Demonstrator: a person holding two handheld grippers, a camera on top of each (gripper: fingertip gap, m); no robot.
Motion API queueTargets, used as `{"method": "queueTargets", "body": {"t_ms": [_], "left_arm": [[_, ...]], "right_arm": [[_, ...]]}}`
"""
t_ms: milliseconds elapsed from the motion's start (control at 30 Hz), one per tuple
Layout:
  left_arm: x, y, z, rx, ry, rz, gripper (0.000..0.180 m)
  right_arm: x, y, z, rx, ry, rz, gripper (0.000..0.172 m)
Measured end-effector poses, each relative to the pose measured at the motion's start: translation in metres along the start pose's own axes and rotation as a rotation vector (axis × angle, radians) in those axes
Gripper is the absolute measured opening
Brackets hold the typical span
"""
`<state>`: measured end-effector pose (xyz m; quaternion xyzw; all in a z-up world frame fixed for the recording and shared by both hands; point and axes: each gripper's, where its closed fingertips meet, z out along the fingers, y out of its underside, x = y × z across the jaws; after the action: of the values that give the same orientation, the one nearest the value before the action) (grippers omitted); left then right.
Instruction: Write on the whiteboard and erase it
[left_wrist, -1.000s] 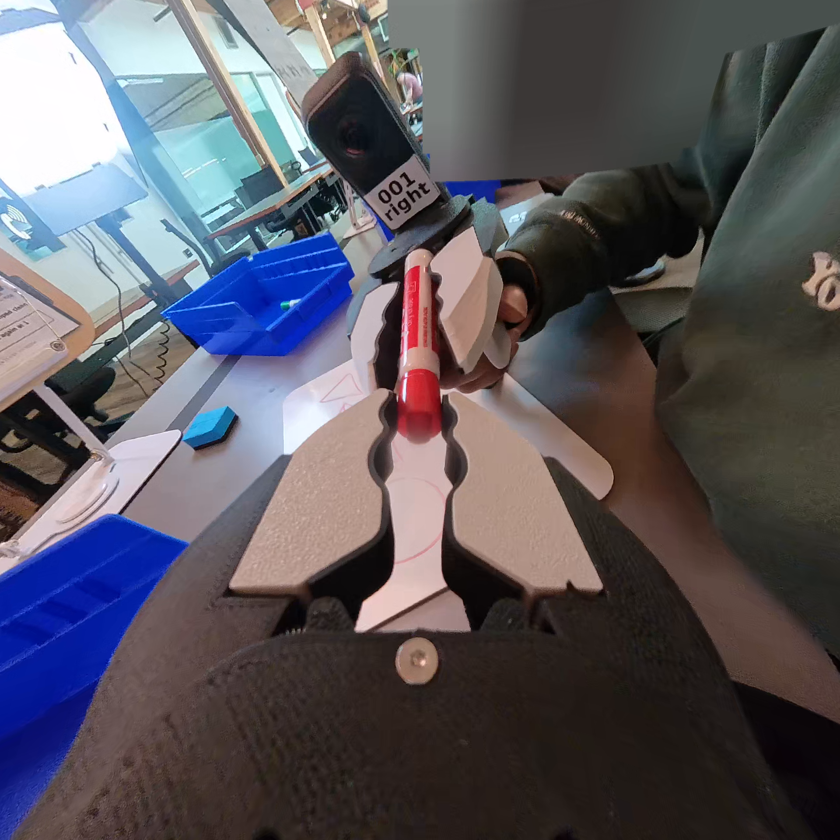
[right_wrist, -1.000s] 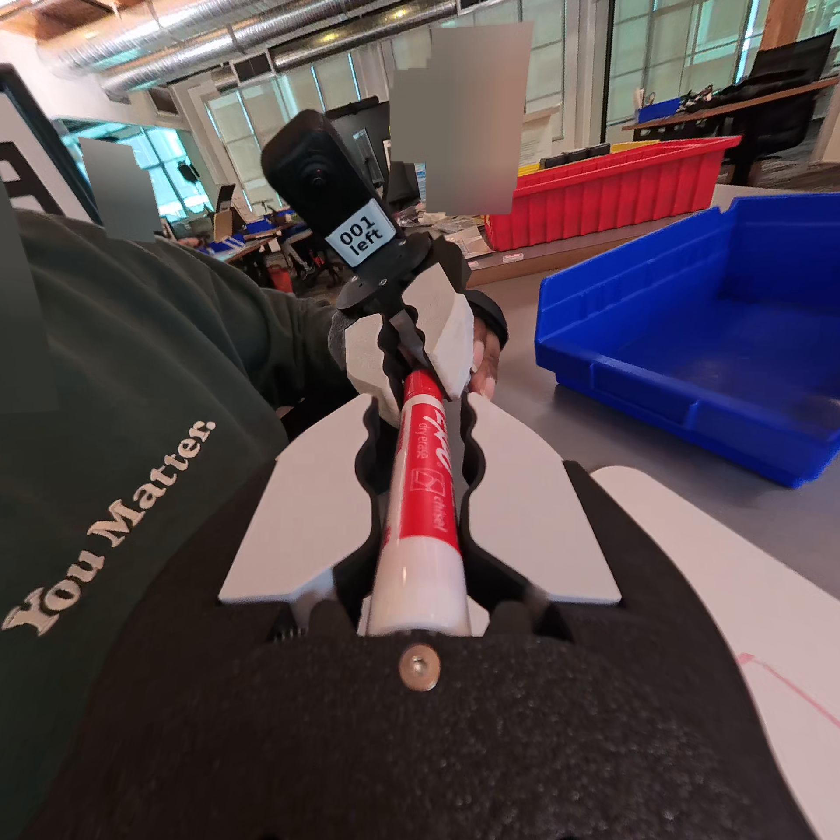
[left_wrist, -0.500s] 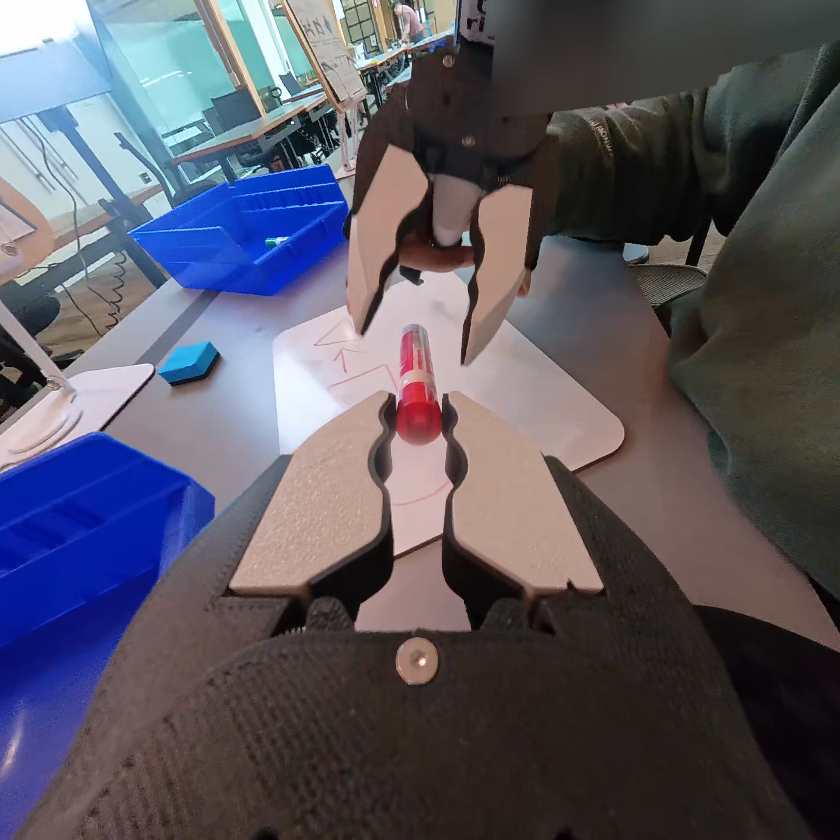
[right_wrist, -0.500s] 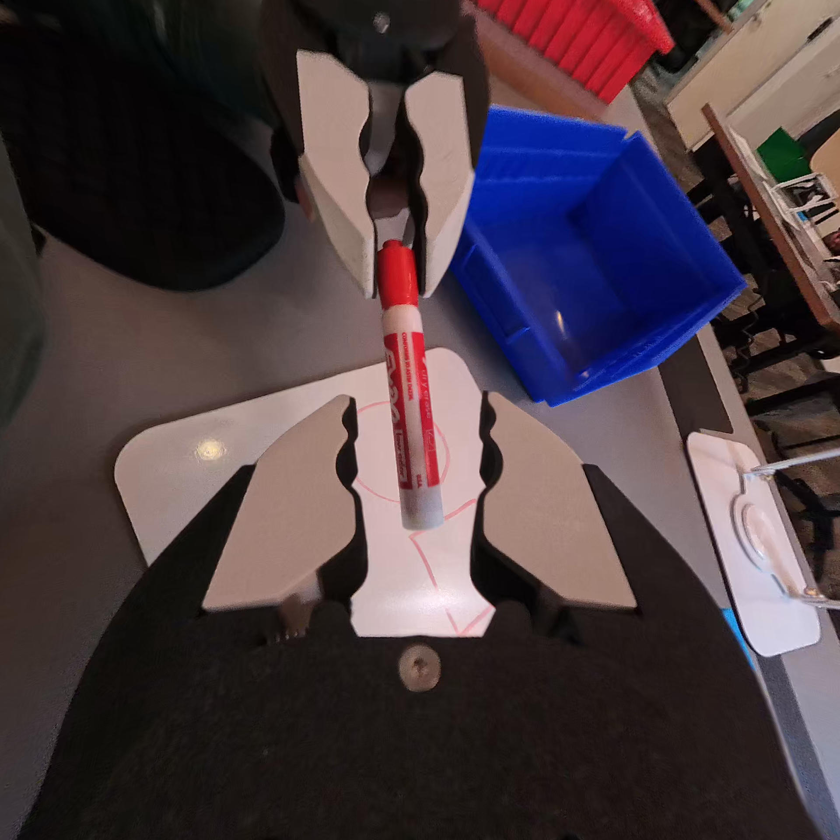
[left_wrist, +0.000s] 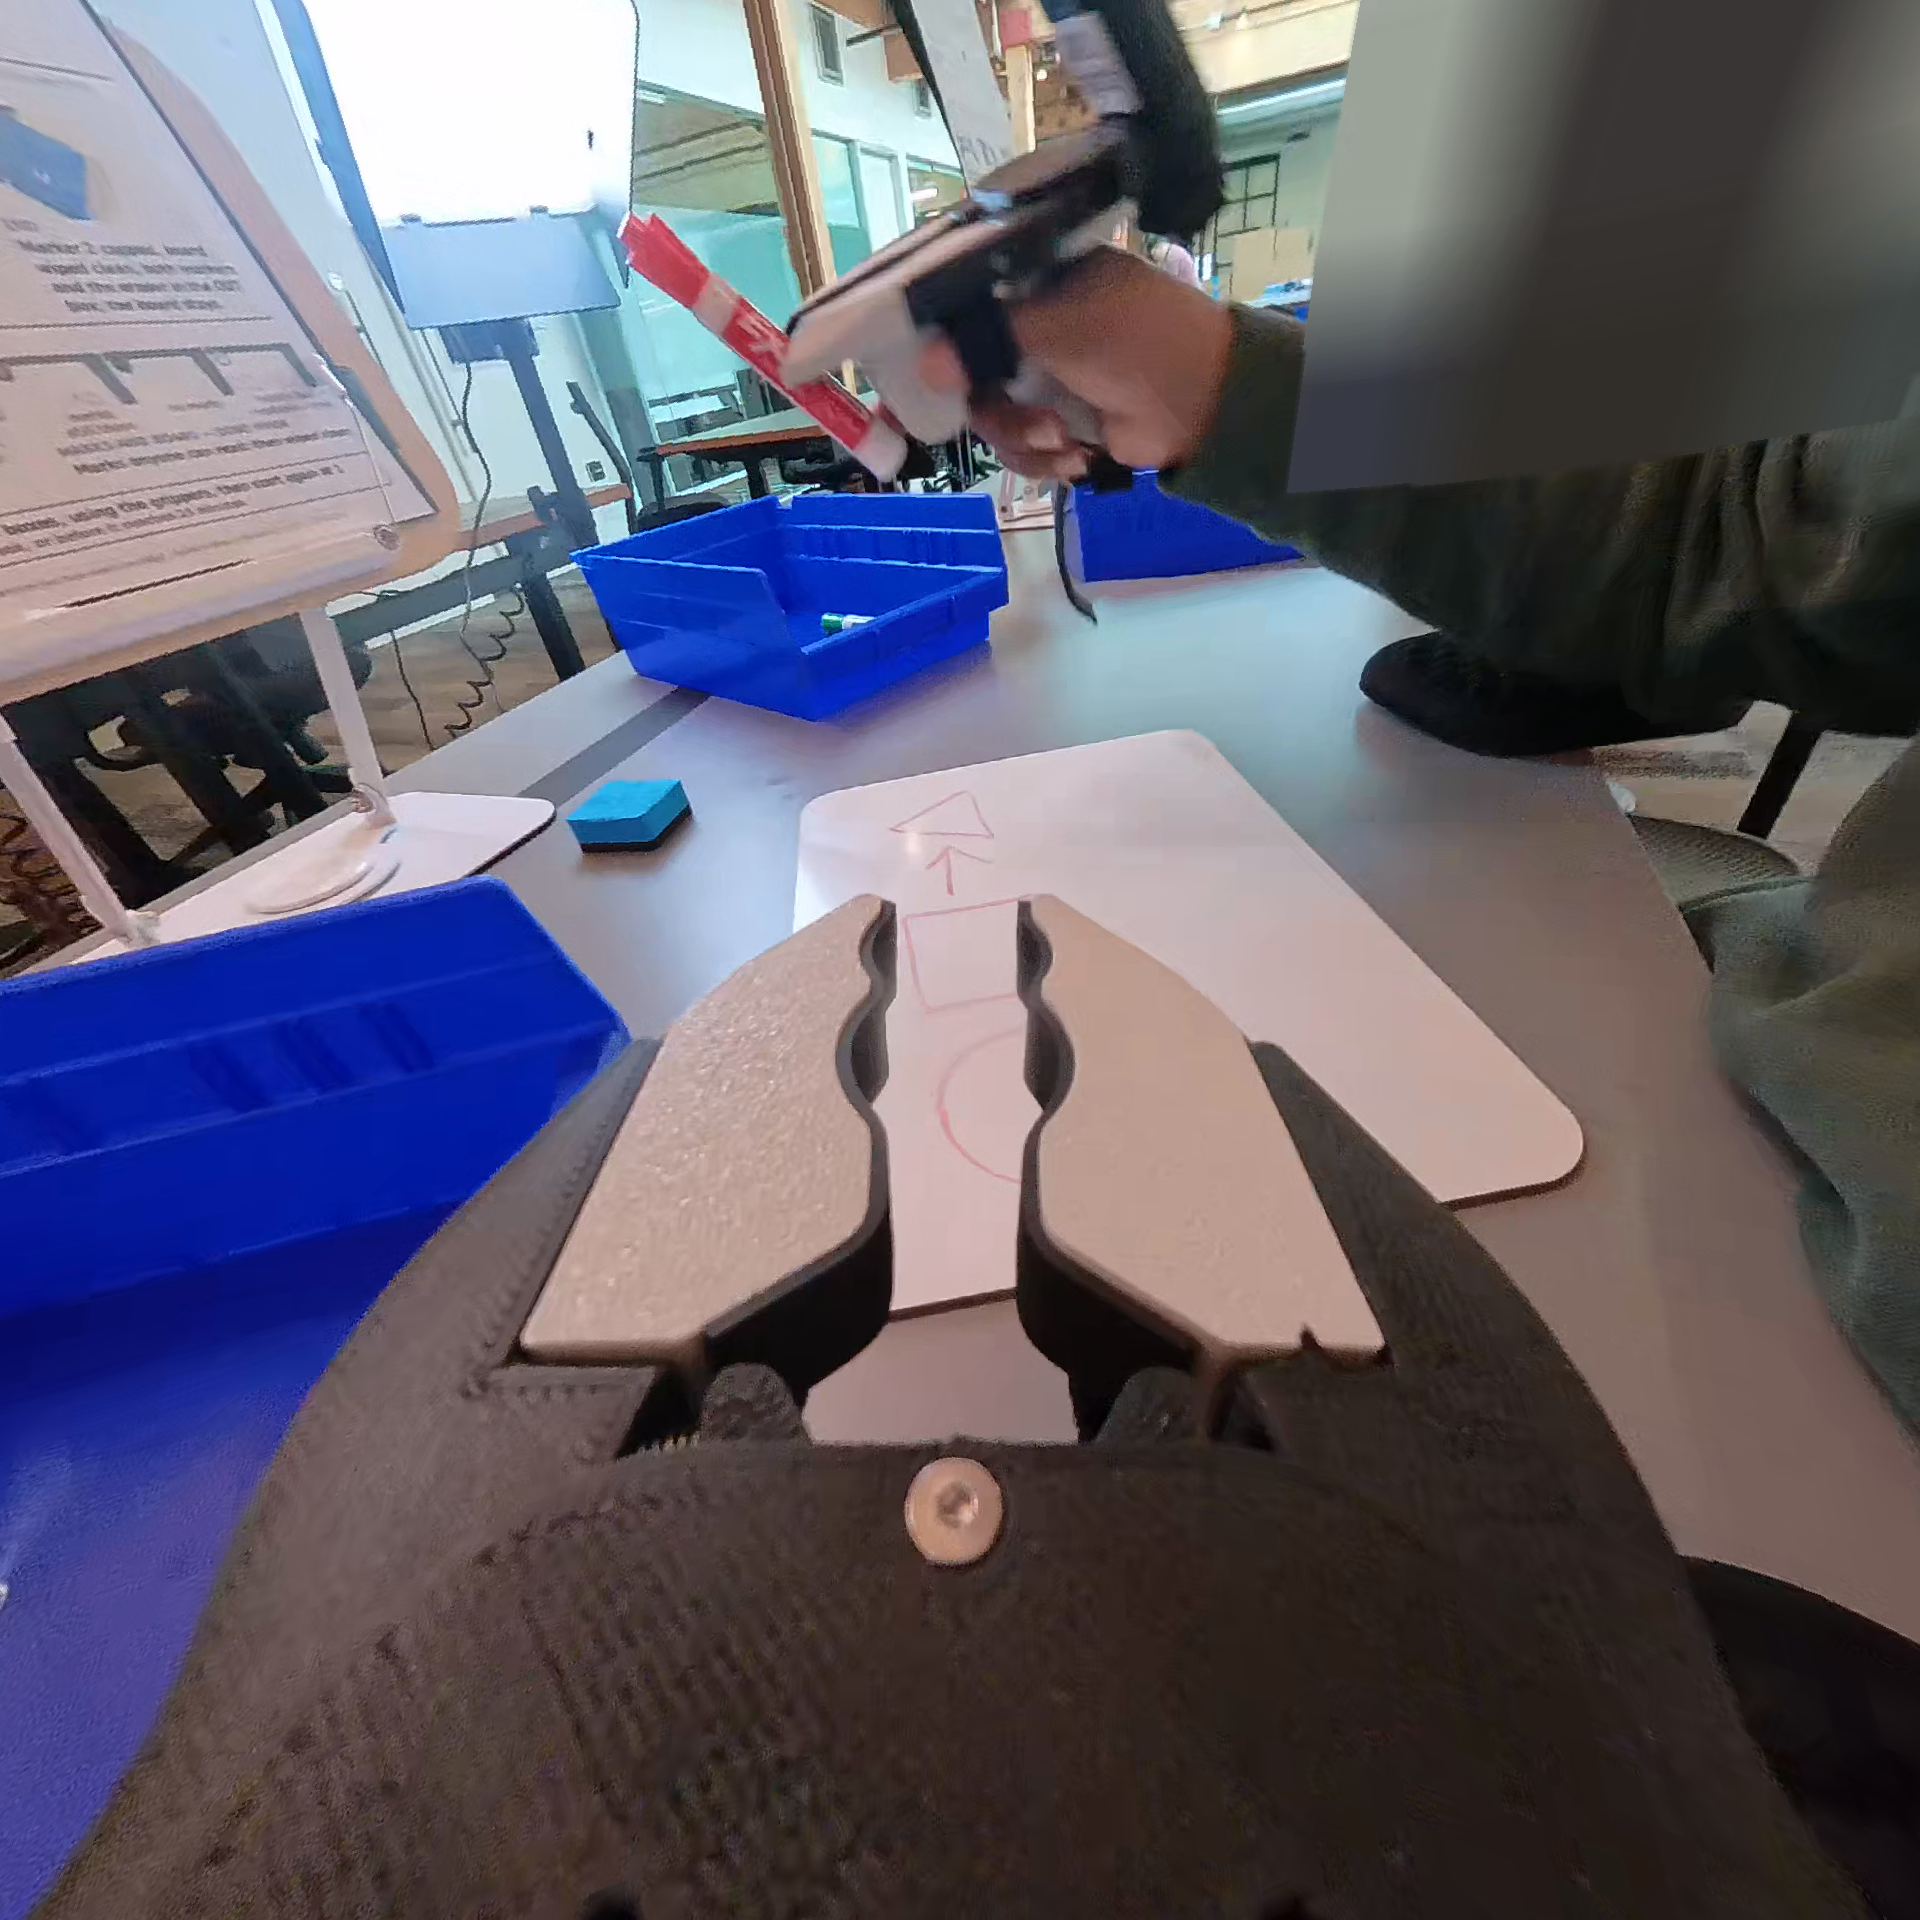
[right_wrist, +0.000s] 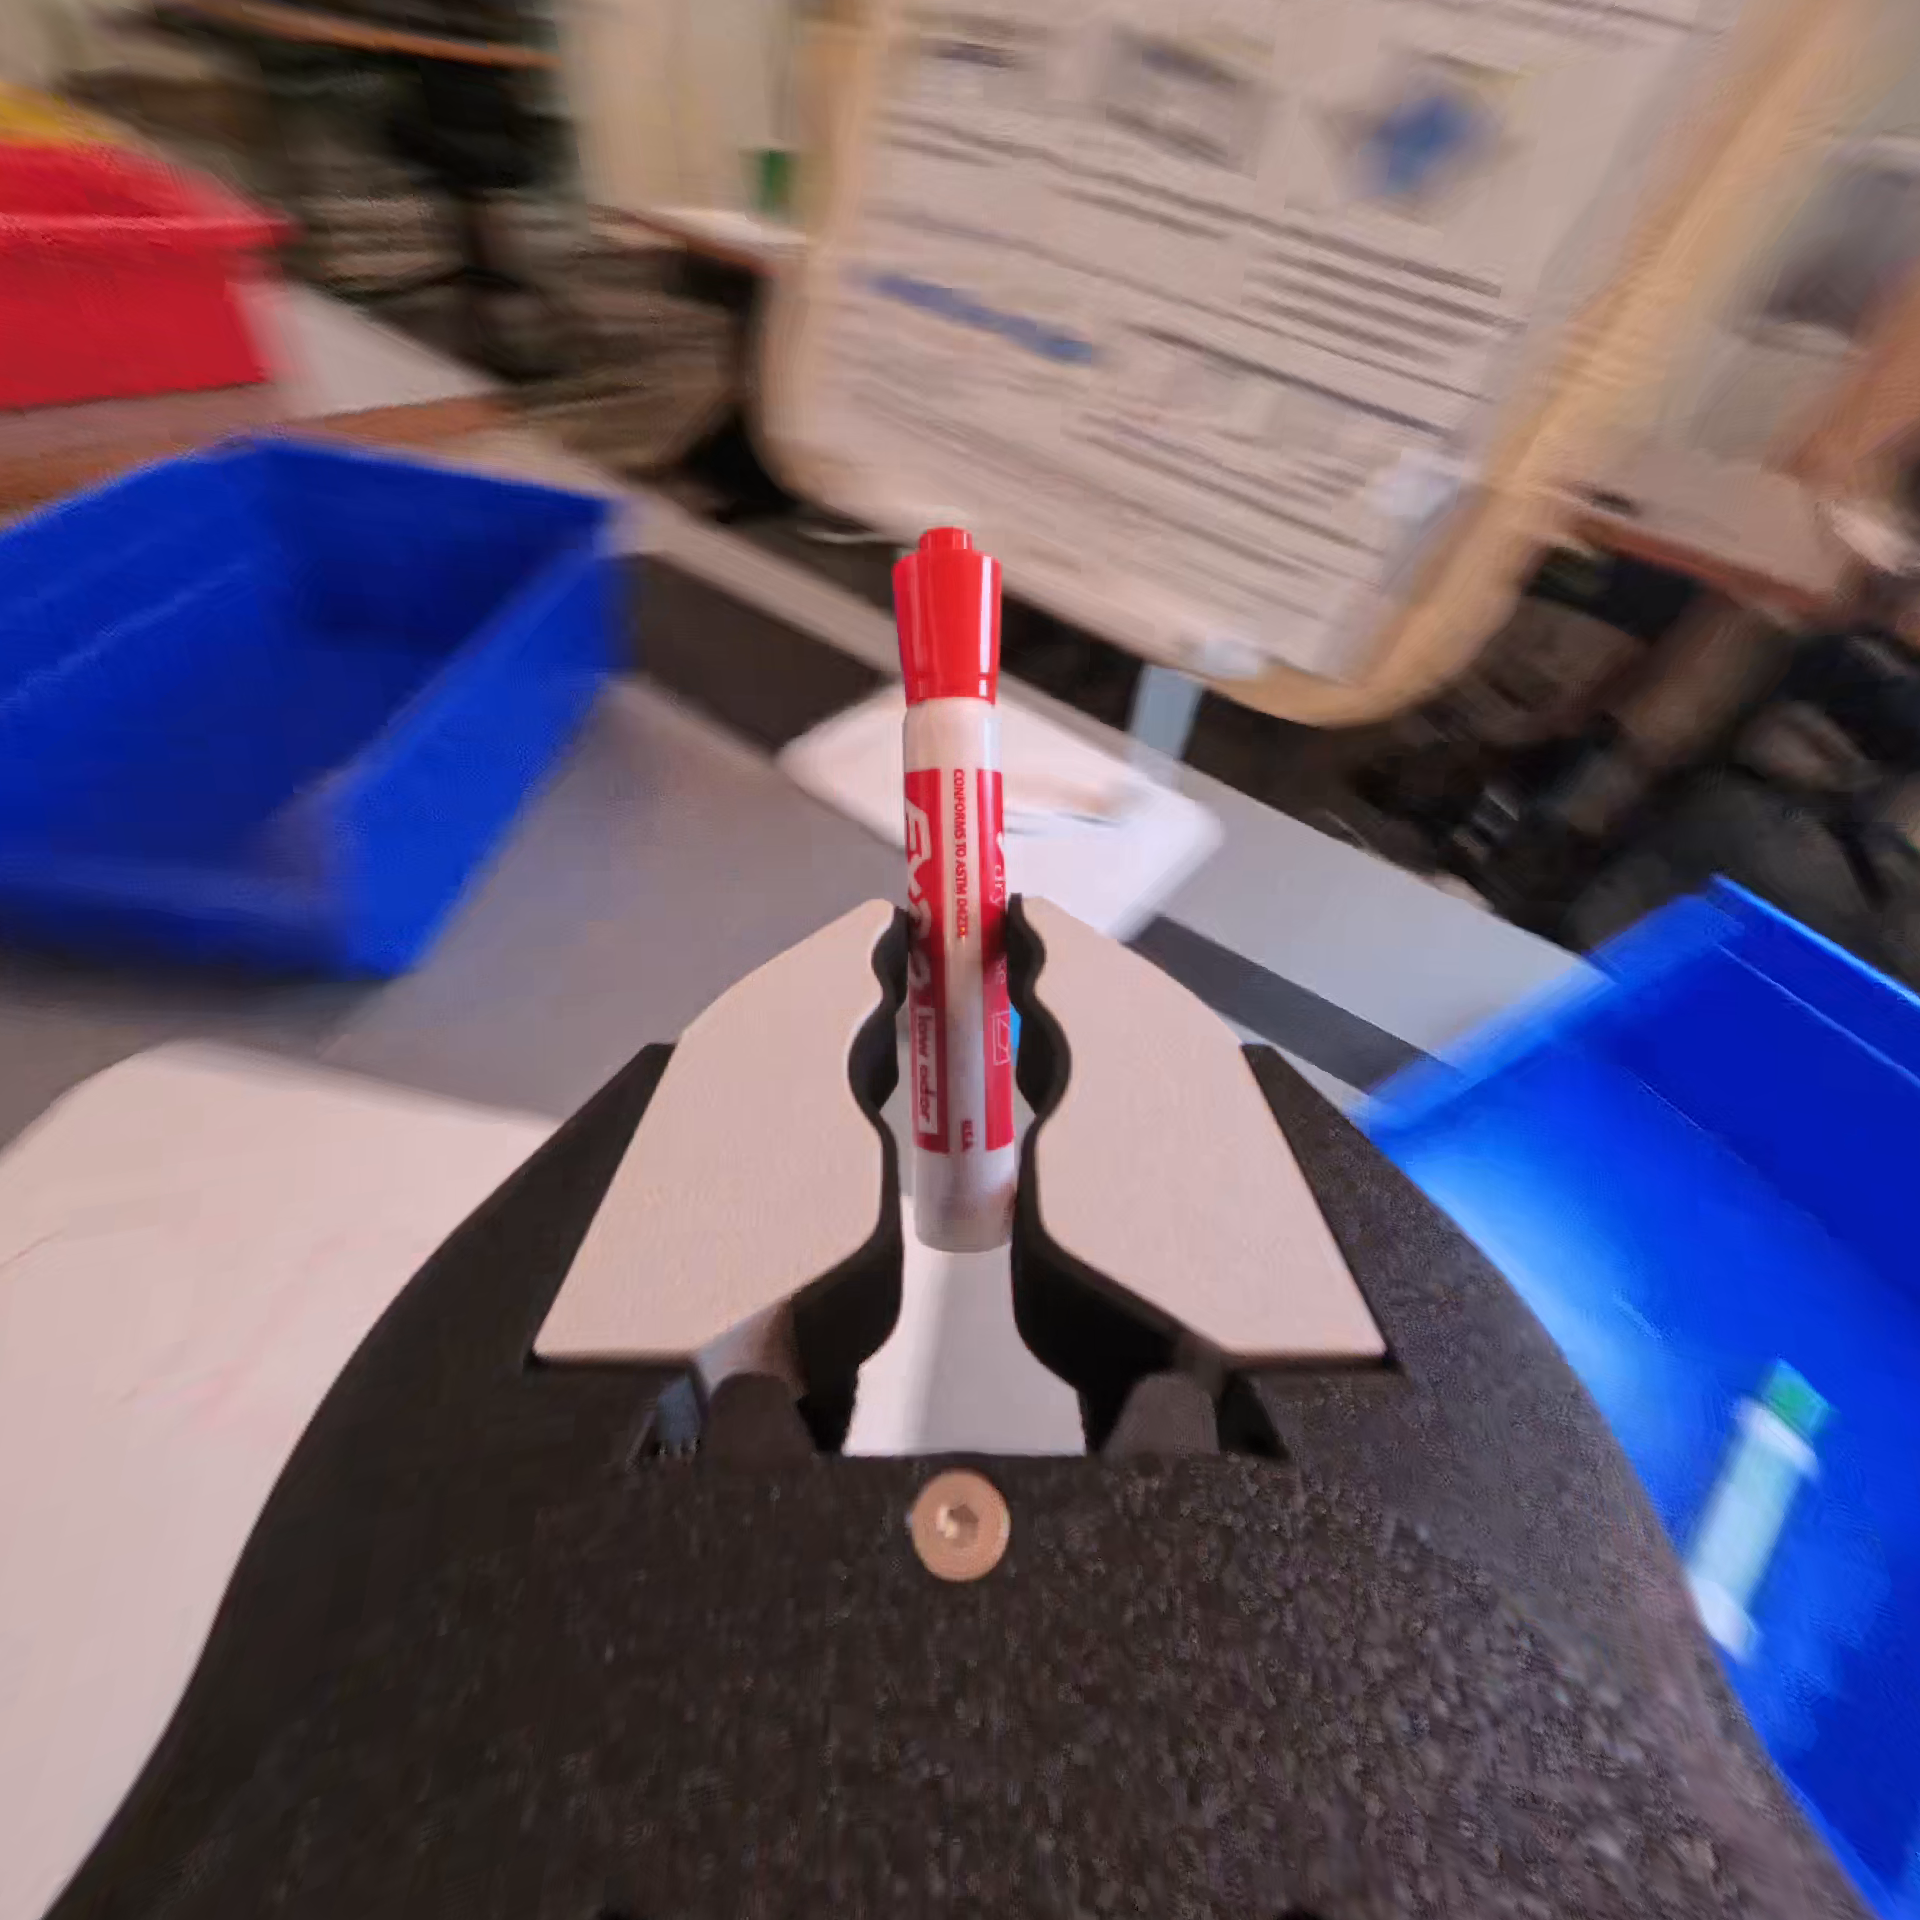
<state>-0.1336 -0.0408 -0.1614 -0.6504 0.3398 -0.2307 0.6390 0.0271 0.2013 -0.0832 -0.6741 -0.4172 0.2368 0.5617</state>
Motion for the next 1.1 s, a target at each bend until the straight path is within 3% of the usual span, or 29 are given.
{"method": "queueTargets", "body": {"t_ms": [67,133,233,300,400,467,567,667,833,900,967,1100], "left_arm": [[0.002,0.003,0.002,-0.018,0.007,0.01,0.02],[0.005,0.008,0.005,-0.034,0.012,0.021,0.019],[0.008,0.017,0.009,-0.068,0.021,0.029,0.017],[0.008,0.023,0.011,-0.088,0.024,0.023,0.016],[0.008,0.028,0.012,-0.099,0.034,0.003,0.016],[0.008,0.029,0.012,-0.102,0.037,0.002,0.016],[0.01,0.031,0.013,-0.107,0.047,-0.002,0.015],[0.013,0.034,0.015,-0.12,0.06,0.007,0.015],[0.017,0.038,0.016,-0.149,0.063,0.044,0.015],[0.016,0.04,0.016,-0.16,0.064,0.047,0.015],[0.016,0.042,0.017,-0.167,0.068,0.04,0.015],[0.018,0.045,0.017,-0.184,0.077,0.048,0.015]], "right_arm": [[0.102,0.022,0.005,-0.077,0.216,0.163,0.018],[0.171,0.062,0.012,-0.175,0.326,0.345,0.018],[0.219,0.122,0.023,-0.318,0.412,0.508,0.019],[0.226,0.151,0.03,-0.406,0.434,0.551,0.018],[0.223,0.154,0.042,-0.363,0.398,0.611,0.031],[0.213,0.115,0.051,-0.142,0.293,0.665,0.05],[0.181,0.053,0.05,0.086,0.177,0.531,0.053],[0.127,0.035,0.064,0.005,0.078,0.35,0.057],[0.052,0.043,0.097,-0.161,-0.027,0.171,0.056],[0.03,0.061,0.112,-0.273,-0.049,0.165,0.059],[0.01,0.089,0.129,-0.421,-0.081,0.213,0.072],[0.0,0.125,0.157,-0.53,-0.053,0.268,0.075]]}}
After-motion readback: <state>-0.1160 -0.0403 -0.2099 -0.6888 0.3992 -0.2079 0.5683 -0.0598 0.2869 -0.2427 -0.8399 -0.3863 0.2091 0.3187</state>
